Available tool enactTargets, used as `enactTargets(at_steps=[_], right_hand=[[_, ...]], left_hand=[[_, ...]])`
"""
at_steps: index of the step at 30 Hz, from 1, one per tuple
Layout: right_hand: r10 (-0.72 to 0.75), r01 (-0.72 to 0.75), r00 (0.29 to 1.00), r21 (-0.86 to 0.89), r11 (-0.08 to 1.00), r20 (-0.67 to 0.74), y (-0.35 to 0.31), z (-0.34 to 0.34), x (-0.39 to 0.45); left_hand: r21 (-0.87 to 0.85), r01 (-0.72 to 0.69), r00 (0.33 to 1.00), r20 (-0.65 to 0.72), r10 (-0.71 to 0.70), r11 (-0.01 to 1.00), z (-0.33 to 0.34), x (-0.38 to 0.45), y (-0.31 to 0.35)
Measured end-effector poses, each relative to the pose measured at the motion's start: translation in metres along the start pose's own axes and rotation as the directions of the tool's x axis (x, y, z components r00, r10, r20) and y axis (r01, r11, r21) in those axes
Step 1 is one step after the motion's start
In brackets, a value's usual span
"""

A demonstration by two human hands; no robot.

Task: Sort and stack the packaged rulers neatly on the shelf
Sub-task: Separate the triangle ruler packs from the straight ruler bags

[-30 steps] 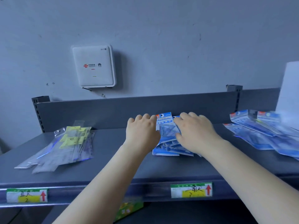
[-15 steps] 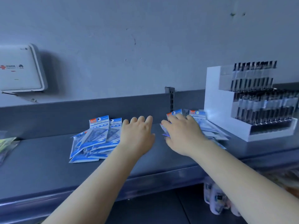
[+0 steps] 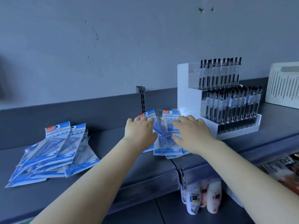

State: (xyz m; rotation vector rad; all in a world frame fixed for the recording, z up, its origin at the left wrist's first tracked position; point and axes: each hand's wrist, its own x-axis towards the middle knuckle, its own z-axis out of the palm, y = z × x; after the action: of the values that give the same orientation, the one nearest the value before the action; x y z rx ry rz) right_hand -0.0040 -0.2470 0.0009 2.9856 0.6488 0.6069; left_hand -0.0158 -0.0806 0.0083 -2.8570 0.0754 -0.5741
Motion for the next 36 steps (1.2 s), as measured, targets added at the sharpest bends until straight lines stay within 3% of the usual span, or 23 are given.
enactTargets(at_steps=[8, 13, 18, 22, 27, 36], right_hand=[[0.127, -0.177, 0.971, 0.247, 0.953, 0.204, 0.039, 0.022, 0.039], [0.16, -0.242, 0.943, 0.271, 0.932, 0.293, 0.048, 0.04, 0.059], [0.253, -0.334, 0.935, 0.375, 0.865, 0.25, 0.051, 0.048, 0.067], [0.311, -0.387, 0.92, 0.436, 0.812, 0.238, 0.054, 0.048, 0.068], [0.363, -0.408, 0.913, 0.455, 0.791, 0.188, 0.052, 0.046, 0.064], [0.383, -0.341, 0.92, 0.644, 0.685, 0.081, 0.041, 0.03, 0.044]], left_hand=[[-0.155, -0.05, 0.988, 0.138, 0.072, 0.987, 0.016, 0.067, 0.027], [-0.302, 0.065, 0.975, 0.223, 0.004, 0.951, 0.04, 0.089, 0.042], [-0.313, 0.177, 0.954, 0.287, -0.084, 0.933, 0.05, 0.102, 0.042], [-0.509, 0.278, 0.924, 0.372, -0.082, 0.815, 0.051, 0.109, 0.034], [-0.59, 0.325, 0.914, 0.395, -0.087, 0.739, 0.045, 0.105, 0.028], [-0.53, 0.454, 0.842, 0.517, -0.151, 0.716, 0.037, 0.089, 0.012]])
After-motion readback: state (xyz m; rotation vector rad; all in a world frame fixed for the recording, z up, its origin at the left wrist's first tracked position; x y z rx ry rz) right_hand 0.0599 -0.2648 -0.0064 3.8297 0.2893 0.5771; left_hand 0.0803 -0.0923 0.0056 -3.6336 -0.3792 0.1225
